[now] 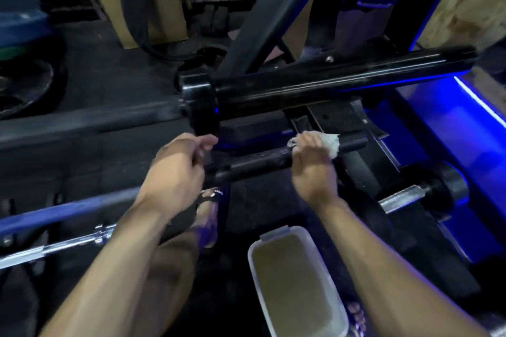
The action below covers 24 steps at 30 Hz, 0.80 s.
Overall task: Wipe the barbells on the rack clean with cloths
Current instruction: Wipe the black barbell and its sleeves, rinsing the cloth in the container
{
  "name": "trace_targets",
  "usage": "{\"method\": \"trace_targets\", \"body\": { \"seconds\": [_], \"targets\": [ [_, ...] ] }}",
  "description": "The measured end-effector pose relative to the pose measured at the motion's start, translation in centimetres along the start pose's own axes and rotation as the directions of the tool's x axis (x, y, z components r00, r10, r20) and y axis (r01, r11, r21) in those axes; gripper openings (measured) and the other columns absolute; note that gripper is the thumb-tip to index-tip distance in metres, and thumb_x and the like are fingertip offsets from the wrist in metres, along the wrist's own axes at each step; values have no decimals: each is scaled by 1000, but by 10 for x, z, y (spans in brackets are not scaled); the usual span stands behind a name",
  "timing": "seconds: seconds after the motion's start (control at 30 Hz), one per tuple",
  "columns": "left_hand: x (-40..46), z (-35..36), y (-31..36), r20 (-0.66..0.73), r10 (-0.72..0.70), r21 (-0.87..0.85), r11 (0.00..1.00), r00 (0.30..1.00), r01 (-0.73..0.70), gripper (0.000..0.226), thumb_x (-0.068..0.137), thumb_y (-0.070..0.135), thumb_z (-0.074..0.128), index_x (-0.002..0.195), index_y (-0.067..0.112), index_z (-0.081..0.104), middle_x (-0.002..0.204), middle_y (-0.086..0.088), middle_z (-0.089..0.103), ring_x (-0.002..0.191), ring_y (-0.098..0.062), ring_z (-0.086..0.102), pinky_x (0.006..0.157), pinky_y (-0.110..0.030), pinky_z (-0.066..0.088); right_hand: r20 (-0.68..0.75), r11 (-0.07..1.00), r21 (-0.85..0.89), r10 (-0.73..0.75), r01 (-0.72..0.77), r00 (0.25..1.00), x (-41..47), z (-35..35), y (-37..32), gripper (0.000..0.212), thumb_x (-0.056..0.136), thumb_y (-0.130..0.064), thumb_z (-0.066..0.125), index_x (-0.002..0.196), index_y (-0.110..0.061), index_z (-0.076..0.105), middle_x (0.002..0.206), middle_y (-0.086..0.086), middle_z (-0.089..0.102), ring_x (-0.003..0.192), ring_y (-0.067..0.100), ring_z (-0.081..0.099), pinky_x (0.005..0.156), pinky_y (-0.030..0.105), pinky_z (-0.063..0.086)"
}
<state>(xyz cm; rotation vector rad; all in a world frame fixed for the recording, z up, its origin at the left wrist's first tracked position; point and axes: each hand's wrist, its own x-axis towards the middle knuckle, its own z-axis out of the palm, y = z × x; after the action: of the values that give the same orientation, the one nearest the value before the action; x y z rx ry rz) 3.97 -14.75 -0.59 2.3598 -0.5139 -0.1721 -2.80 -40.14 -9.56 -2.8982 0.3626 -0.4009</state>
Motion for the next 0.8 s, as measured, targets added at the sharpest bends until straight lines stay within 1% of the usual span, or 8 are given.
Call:
{"method": "trace_targets", "body": {
  "seconds": [0.1,0.2,0.33,0.43,0.47,0.57,0.7,0.8],
  "targets": [
    [-7,-22,-20,-4,27,50,998,1000,-27,43,94,-7,48,122,17,70,114,8,65,109,-10,58,89,-1,29,52,966,162,-211,201,976,-13,14,-61,30,96,-13,38,109,-8,65,112,13,63,110,37,56,100,48,41],
    [-13,-49,-45,-3,-28,92,995,1000,28,45,89,-9,54,122,18,70,119,5,67,112,-14,60,96,-13,35,42,924,201,-340,325,940,-12,5,-49,33,98,-11,38,119,-7,63,122,11,62,117,33,56,101,50,41],
    [-23,-62,-85,40,-86,170,982,996,78,36,96,0,56,125,16,69,124,-4,68,116,-27,62,102,-34,45,-35,959,259,127,-114,991,-8,-6,-8,30,96,-2,38,117,3,59,120,24,58,119,41,51,115,29,27],
    [-29,-51,-103,135,-97,183,980,986,72,31,99,9,58,129,13,67,126,-6,67,119,-30,61,102,-33,43,-47,958,284,56,-40,997,-21,13,-55,28,104,-16,33,121,-2,49,120,27,56,119,48,51,111,45,32],
    [-30,-46,-108,178,-111,184,980,978,77,32,99,11,59,131,13,66,128,-5,66,121,-29,60,103,-32,42,-13,946,324,-10,14,1000,-28,19,-73,40,108,-28,26,128,-3,50,127,27,56,126,46,48,111,49,33],
    [-30,-36,-116,261,-132,132,986,956,100,36,99,18,63,135,18,63,130,1,63,123,-24,57,107,-31,40,57,919,385,-110,79,992,-31,18,-79,53,108,-35,30,142,-1,53,148,17,51,144,32,40,123,43,24],
    [-26,-31,-115,303,-153,133,984,941,117,42,99,33,64,140,32,58,134,8,63,126,-21,56,111,-37,38,60,890,457,-27,-4,998,-14,5,-64,32,104,-15,45,126,-5,67,131,7,65,127,23,58,112,19,34],
    [-20,-26,-111,260,-203,170,972,944,162,33,100,46,58,131,38,62,131,10,67,125,-19,58,111,-40,36,-1,806,576,168,-137,986,-12,6,-84,26,106,-13,46,110,-7,71,111,-1,72,106,16,65,97,27,48]
  ]
}}
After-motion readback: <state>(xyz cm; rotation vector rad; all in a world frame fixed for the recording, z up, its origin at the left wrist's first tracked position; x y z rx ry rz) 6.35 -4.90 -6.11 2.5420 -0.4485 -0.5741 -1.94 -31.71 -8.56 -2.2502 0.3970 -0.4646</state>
